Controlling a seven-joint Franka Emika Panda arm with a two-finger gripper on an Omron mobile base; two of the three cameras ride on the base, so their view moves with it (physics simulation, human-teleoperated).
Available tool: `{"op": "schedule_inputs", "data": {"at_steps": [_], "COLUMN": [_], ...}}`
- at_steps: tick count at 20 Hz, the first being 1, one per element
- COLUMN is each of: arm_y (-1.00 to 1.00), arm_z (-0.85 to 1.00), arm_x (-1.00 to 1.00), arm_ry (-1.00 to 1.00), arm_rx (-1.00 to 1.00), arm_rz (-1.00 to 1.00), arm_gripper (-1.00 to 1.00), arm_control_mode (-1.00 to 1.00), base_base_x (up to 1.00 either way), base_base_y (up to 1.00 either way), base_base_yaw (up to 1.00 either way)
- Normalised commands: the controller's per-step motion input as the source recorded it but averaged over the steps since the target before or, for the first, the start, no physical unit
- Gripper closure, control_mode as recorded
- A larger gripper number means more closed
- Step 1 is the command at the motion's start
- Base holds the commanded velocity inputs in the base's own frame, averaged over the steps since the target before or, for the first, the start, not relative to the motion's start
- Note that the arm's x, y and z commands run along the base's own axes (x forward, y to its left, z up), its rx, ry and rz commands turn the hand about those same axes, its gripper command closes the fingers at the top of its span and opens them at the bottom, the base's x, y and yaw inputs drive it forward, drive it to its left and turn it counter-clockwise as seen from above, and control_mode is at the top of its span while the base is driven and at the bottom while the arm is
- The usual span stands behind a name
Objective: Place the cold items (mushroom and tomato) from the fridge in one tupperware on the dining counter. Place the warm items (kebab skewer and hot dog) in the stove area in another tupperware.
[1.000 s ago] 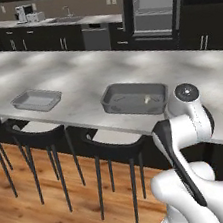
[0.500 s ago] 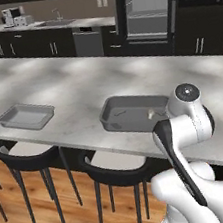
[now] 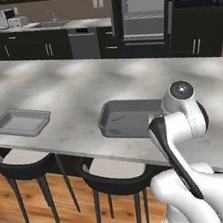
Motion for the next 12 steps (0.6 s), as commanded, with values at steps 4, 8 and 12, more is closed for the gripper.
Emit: {"op": "schedule_inputs", "data": {"at_steps": [4,8,12], "arm_y": [0.05,-0.03,-0.02], "arm_z": [0.28,0.10,0.08], "arm_x": [0.81,0.97,0.97], "arm_ry": [-0.01,0.02,0.09], "arm_rx": [0.05,0.20,0.28], "arm_rz": [-0.05,0.00,0.06], "arm_gripper": [1.00,1.00,1.00], "arm_control_mode": [-1.00,-1.00,-1.00], "base_base_x": [0.00,0.00,0.00], "base_base_y": [0.00,0.00,0.00], "base_base_yaw": [0.00,0.00,0.00]}}
